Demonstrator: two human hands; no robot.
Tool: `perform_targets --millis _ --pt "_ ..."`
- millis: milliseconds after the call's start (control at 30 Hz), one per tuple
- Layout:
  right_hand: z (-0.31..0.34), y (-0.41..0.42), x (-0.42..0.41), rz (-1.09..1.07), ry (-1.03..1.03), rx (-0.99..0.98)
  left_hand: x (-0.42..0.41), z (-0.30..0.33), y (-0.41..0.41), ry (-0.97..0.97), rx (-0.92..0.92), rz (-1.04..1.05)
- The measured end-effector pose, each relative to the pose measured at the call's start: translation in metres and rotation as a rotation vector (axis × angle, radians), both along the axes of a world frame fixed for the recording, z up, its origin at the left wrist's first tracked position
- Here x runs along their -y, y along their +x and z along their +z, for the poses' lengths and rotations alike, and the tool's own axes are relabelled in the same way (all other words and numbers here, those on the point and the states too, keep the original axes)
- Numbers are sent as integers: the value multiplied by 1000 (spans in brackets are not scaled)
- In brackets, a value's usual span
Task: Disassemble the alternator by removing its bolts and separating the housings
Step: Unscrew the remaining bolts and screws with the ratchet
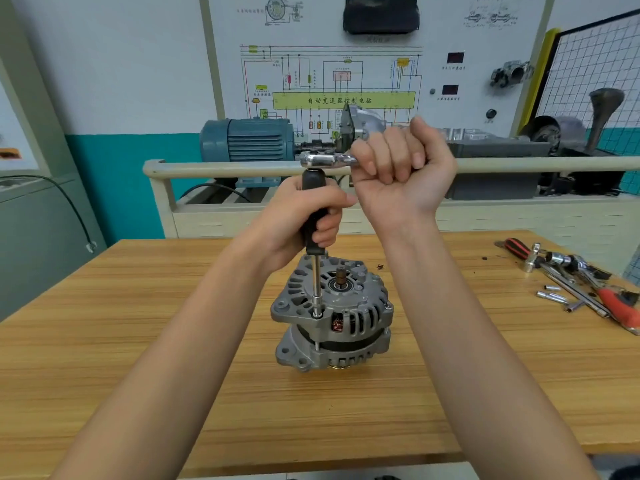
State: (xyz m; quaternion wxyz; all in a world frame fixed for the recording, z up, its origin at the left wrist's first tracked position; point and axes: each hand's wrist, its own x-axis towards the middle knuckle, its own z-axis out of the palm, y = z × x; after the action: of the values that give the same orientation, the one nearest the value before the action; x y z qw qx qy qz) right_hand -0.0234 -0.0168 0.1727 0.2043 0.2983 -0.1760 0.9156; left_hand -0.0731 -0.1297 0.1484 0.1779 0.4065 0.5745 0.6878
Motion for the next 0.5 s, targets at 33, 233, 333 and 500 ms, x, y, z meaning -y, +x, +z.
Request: perform_targets --millis 33,233,333,500 --pt "0 -3 -4 74 -72 29 0 1 -1 -3 13 -57" --pt "-5 1 2 -69 -54 -25 -10 -2 -4 25 152 -146" --pt "-10 9 13 -323 125 -141 -15 -3 0 47 114 55" --pt "-17 16 46 -992 396 -293 -26 -6 14 94 14 409"
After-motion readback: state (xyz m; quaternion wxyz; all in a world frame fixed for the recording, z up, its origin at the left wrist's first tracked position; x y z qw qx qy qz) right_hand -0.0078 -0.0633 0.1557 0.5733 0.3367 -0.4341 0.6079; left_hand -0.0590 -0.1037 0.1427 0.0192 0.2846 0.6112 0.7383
